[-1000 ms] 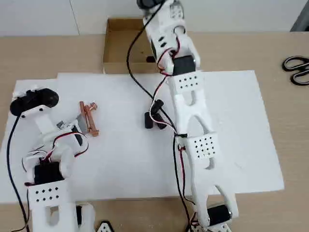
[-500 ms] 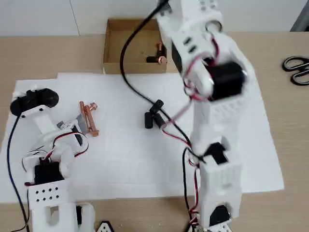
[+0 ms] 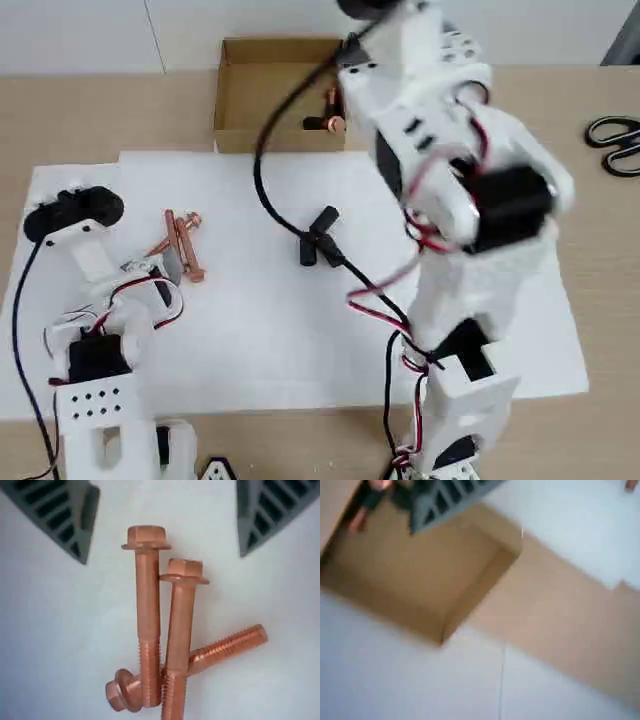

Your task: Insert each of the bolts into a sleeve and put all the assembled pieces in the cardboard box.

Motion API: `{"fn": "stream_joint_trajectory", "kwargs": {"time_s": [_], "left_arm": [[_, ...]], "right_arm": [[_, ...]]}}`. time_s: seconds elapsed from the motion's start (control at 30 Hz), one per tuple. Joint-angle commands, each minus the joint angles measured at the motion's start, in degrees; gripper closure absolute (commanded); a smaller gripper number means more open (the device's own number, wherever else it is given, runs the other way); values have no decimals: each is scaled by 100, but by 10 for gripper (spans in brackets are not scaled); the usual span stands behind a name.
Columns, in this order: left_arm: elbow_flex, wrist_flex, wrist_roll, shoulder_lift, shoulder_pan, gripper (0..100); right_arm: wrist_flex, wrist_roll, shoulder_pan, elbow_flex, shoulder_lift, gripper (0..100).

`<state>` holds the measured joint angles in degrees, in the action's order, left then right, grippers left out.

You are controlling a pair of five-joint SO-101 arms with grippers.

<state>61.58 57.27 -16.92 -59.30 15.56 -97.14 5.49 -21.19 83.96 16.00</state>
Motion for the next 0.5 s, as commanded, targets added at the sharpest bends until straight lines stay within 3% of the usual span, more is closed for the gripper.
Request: {"fn": "stream_joint_trajectory", "kwargs": {"time_s": [0.0,0.23,0.47], "left_arm": [[-303,88,35,-114,0,812],[-286,62,35,-114,9,812],[-286,53,35,-114,9,812]], "right_arm": [[-22,167,-66,-1301,-576,779],[31,475,-163,-4422,-2193,779],[426,457,-259,-6532,-2642,779]]}}
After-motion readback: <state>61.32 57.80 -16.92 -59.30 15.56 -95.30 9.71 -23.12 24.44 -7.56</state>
